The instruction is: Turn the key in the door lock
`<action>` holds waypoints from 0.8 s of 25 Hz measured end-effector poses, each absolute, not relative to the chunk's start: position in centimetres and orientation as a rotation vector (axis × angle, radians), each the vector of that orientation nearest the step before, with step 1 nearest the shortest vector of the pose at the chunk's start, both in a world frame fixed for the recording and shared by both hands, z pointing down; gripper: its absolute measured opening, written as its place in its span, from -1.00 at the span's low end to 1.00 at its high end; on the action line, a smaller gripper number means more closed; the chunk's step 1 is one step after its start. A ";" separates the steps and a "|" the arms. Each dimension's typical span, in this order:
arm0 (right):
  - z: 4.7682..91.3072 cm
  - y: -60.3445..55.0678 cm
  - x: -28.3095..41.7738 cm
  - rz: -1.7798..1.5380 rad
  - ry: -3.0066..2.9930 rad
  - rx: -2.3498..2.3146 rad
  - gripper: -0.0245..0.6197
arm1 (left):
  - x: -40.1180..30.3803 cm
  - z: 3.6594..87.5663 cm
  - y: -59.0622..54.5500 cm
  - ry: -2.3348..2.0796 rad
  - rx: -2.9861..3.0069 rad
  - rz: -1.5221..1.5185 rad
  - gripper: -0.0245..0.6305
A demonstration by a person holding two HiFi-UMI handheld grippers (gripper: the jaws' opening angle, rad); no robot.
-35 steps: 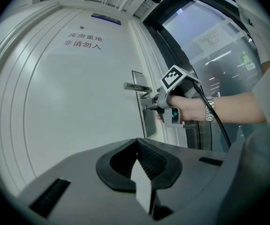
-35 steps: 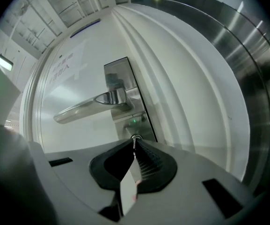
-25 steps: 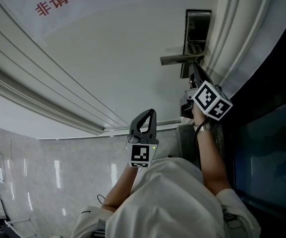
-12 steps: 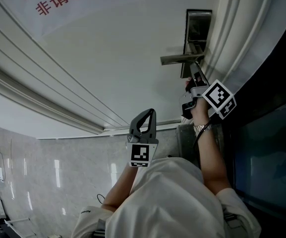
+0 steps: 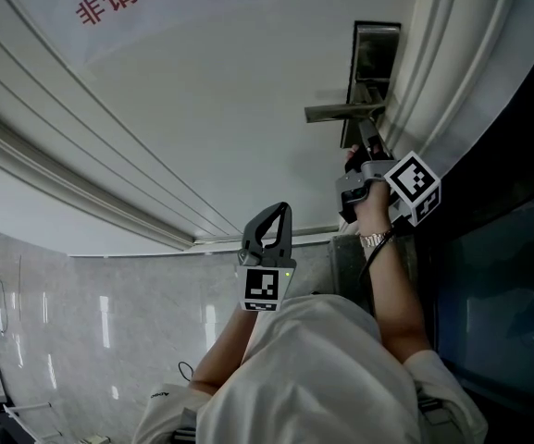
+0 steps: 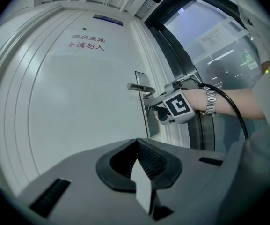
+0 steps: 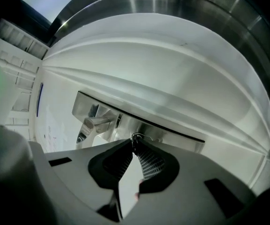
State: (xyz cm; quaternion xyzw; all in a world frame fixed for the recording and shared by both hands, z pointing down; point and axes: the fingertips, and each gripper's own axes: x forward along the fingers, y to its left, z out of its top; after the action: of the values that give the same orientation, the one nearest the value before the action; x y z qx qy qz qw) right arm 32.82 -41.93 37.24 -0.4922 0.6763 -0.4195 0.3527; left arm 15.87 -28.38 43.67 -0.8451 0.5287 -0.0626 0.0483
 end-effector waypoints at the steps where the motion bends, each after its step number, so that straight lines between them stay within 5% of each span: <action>1: 37.2 -41.9 32.8 -1.076 1.761 -1.276 -0.83 | 15.8 43.7 -28.4 1.614 -2.575 -0.192 -0.90; 20: 39.2 -40.9 30.5 -1.097 1.988 -1.212 -0.68 | 12.6 44.2 -27.4 1.714 -2.532 -0.208 -0.90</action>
State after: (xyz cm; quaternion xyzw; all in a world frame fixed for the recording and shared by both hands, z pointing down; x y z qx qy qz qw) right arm 30.54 -40.85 39.18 -0.4522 0.7413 -0.4092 0.2802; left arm 12.62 -27.39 44.23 -0.8255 0.5589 -0.0679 0.0384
